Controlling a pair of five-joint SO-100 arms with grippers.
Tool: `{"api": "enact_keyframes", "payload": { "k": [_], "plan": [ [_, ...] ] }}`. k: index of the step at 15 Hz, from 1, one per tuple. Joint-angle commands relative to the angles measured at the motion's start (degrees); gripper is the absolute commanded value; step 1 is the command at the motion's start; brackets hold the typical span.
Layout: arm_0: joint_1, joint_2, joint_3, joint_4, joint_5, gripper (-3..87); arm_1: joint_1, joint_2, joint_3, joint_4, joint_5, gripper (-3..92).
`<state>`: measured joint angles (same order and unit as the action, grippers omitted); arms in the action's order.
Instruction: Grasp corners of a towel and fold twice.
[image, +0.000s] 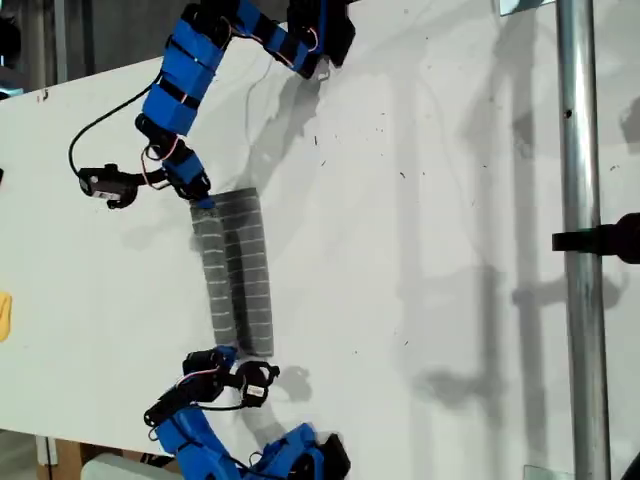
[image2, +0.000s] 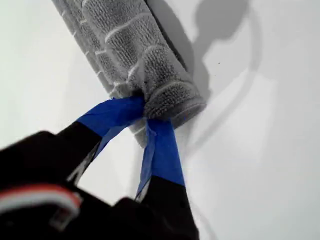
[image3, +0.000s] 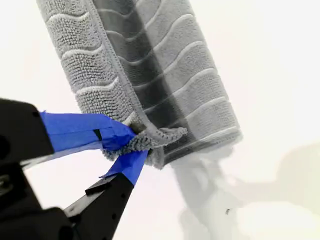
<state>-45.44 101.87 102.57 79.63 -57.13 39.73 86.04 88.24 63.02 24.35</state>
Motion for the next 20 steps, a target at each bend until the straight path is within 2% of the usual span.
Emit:
{"api": "enact_keyframes", "payload": {
  "k": [1,6,8,12,13,14,15,20],
  "plan": [
    [2.0,0.3,4.1,-2.3,-2.3,-2.4,-1.6,0.2,3.3,-1.4,2.4,-0.3],
    [7.0,-4.7,6.6,-7.9,-6.2,-0.9,-3.2,-2.5,10.5,-5.6,5.1,-0.3],
    [9.0,-9.5,2.7,-7.0,-7.0,2.9,-3.6,-2.4,10.1,-6.0,5.4,-0.3],
    [8.3,-9.3,-0.3,-4.1,-6.6,3.0,-3.6,0.2,4.3,-1.3,5.1,-0.3],
    [7.9,-8.4,-0.4,-3.6,-6.2,2.9,-3.7,0.7,1.1,0.0,5.4,6.5],
    [7.5,-7.4,-0.5,-3.1,-5.9,2.9,-3.4,0.2,-3.3,2.0,5.4,20.4],
    [7.1,-6.7,-0.5,-2.5,-5.8,2.9,-2.8,0.0,-6.8,2.7,5.4,26.4],
    [7.1,-5.0,-0.5,-1.8,-6.0,2.3,-0.9,-7.2,-12.0,0.0,6.2,29.6]
  ]
}}
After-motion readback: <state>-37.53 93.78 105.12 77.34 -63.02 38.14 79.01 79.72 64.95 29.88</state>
